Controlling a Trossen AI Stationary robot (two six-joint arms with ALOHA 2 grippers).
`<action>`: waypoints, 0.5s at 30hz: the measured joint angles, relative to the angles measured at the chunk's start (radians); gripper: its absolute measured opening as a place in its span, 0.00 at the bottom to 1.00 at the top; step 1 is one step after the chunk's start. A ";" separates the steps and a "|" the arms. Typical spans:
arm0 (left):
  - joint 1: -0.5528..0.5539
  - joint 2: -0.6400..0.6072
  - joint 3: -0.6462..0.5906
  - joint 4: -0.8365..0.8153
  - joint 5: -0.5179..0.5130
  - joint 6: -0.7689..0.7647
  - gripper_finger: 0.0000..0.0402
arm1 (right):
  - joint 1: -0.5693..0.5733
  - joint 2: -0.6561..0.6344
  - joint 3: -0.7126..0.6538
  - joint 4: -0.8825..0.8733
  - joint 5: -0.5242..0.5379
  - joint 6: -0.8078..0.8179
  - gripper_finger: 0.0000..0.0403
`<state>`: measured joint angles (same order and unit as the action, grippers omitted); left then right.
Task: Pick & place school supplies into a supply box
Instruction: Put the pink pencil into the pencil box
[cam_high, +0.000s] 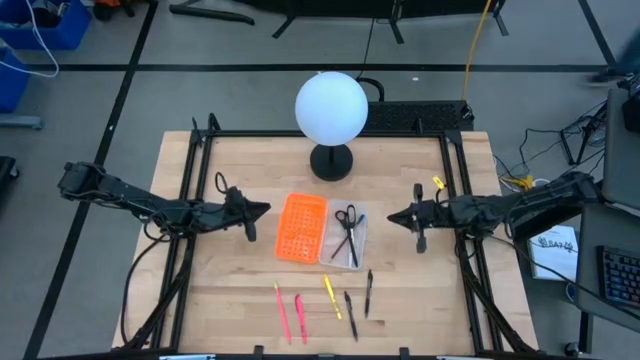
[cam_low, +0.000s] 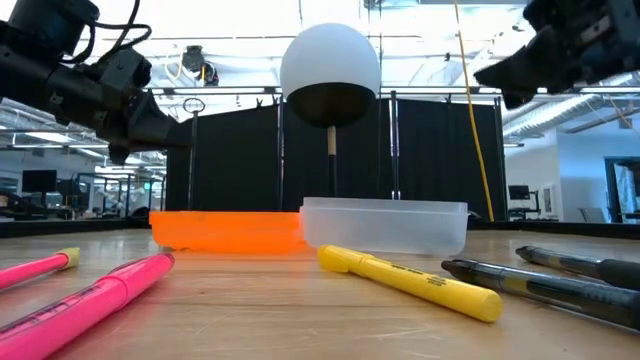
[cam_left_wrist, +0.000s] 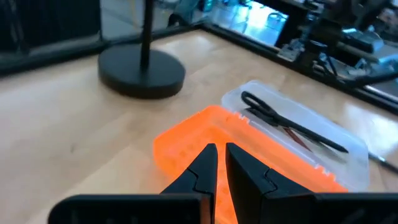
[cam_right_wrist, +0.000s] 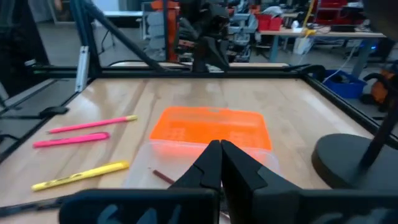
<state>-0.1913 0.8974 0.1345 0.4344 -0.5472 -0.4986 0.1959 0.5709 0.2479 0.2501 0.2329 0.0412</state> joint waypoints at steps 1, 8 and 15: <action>0.000 0.000 0.000 -0.017 0.000 -0.042 0.10 | -0.005 0.000 -0.020 0.032 0.000 0.000 0.00; -0.012 0.000 0.150 -0.238 0.143 -0.308 0.10 | 0.002 -0.001 -0.149 0.211 -0.002 -0.013 0.00; -0.105 0.181 0.592 -1.008 0.117 -0.630 0.10 | 0.002 -0.012 -0.196 0.281 -0.003 -0.041 0.00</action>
<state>-0.2964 1.0785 0.7266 -0.5736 -0.4301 -1.1289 0.1978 0.5591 0.0518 0.5310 0.2303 0.0001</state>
